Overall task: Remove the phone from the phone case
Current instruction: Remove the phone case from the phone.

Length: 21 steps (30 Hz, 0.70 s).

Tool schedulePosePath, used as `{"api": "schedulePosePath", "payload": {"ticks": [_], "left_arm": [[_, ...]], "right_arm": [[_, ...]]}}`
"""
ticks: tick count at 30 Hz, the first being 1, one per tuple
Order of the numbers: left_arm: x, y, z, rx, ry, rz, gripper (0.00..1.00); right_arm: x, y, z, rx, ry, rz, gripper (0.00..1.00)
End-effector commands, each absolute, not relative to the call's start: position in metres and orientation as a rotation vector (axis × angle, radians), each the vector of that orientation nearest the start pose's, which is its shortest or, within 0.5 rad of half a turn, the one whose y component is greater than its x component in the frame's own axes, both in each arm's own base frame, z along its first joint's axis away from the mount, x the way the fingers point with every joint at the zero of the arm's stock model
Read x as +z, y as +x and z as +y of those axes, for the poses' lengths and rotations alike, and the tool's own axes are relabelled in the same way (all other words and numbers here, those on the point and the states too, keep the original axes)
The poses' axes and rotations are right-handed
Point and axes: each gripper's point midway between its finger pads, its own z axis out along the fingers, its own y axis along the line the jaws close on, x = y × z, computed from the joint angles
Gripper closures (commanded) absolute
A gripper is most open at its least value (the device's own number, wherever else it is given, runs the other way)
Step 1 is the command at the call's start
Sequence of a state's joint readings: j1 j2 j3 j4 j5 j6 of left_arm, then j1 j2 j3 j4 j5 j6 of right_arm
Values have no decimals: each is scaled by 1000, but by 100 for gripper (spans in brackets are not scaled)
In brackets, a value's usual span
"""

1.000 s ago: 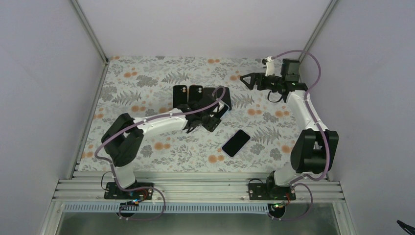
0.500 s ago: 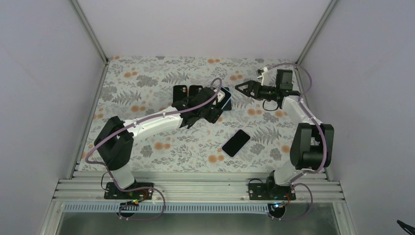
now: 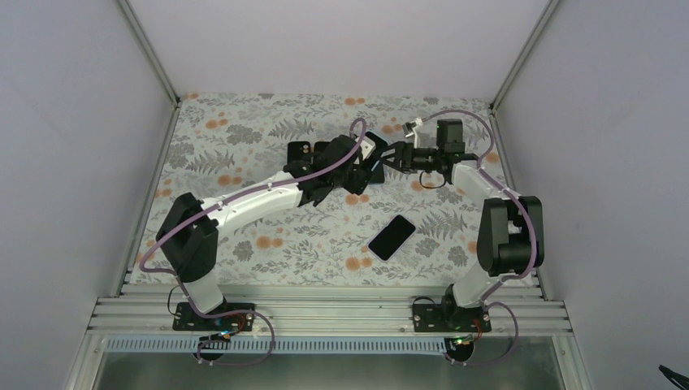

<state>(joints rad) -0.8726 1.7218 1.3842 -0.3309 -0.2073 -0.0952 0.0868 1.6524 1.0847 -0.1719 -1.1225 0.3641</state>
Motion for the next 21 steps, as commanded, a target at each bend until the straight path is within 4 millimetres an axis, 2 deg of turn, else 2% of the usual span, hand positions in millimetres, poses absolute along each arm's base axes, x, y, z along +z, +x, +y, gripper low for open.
{"api": "schedulePosePath", "payload": {"ticks": [1, 5, 6, 8, 21], "left_arm": [[231, 361, -368, -345, 666, 2044, 62], [236, 362, -369, -352, 654, 2039, 62], [235, 362, -369, -353, 653, 2041, 62], [237, 363, -370, -357, 649, 2039, 62], [237, 363, -370, -355, 650, 2043, 61]], "right_arm": [[207, 365, 207, 1598, -384, 2152, 26], [210, 362, 215, 1625, -407, 2145, 40], [203, 364, 216, 1639, -391, 2162, 43], [200, 365, 217, 1650, -380, 2169, 49], [209, 368, 219, 1673, -388, 2155, 92]]}}
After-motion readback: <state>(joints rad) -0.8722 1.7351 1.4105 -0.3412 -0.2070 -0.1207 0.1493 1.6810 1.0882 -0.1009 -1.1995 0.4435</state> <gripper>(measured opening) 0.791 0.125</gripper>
